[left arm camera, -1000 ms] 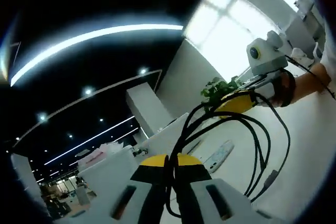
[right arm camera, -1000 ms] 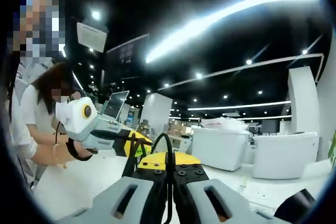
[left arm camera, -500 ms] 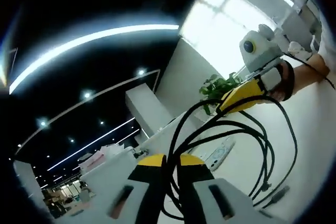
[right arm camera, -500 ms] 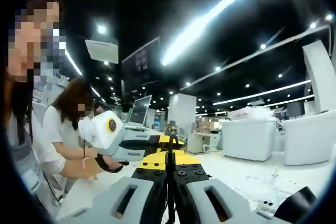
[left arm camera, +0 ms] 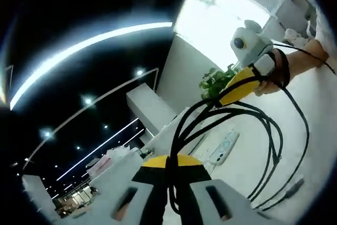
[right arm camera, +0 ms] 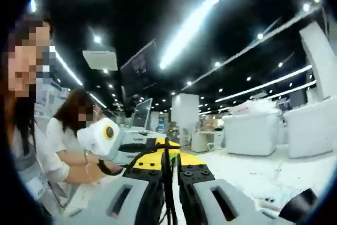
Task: Coil the Type-C to USB data cable on the desktop and secure it with Velcro straps.
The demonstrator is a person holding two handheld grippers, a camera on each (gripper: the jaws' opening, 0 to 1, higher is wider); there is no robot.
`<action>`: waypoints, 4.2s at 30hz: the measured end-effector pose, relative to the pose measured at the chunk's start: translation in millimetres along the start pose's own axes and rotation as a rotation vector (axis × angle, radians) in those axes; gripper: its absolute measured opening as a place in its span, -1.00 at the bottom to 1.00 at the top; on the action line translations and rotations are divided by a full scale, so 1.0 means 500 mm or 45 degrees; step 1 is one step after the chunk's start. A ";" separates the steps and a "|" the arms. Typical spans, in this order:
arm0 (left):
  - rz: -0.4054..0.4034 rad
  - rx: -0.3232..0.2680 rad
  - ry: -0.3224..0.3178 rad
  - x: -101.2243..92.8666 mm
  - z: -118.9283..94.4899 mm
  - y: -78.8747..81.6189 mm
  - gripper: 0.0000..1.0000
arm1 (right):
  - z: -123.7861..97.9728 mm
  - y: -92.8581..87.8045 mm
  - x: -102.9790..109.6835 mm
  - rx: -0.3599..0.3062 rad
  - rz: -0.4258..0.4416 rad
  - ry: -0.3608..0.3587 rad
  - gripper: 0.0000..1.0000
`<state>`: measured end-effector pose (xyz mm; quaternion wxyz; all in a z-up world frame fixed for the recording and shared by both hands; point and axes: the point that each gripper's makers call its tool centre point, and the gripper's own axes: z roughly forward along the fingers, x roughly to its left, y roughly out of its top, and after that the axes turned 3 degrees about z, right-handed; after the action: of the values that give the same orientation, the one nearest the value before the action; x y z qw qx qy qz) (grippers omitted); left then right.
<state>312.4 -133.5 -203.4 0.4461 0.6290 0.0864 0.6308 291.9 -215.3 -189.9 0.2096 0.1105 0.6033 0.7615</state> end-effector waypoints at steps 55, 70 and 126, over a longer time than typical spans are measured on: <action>-0.314 0.225 -0.294 -0.112 0.039 -0.112 -0.60 | 0.000 -0.158 -0.063 0.487 -0.388 -0.210 -0.96; -0.448 0.380 -0.294 -0.098 0.045 -0.128 -0.90 | 0.007 -0.115 -0.079 0.431 -0.899 -0.456 -0.49; -0.341 0.434 -0.486 -0.135 -0.024 -0.127 -0.81 | 0.043 -0.192 -0.045 0.677 -0.988 -0.315 -0.92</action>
<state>318.0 -136.2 -296.7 0.4214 0.7852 0.1880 0.4130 338.8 -189.2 -275.2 0.5126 0.0169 0.7443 0.4278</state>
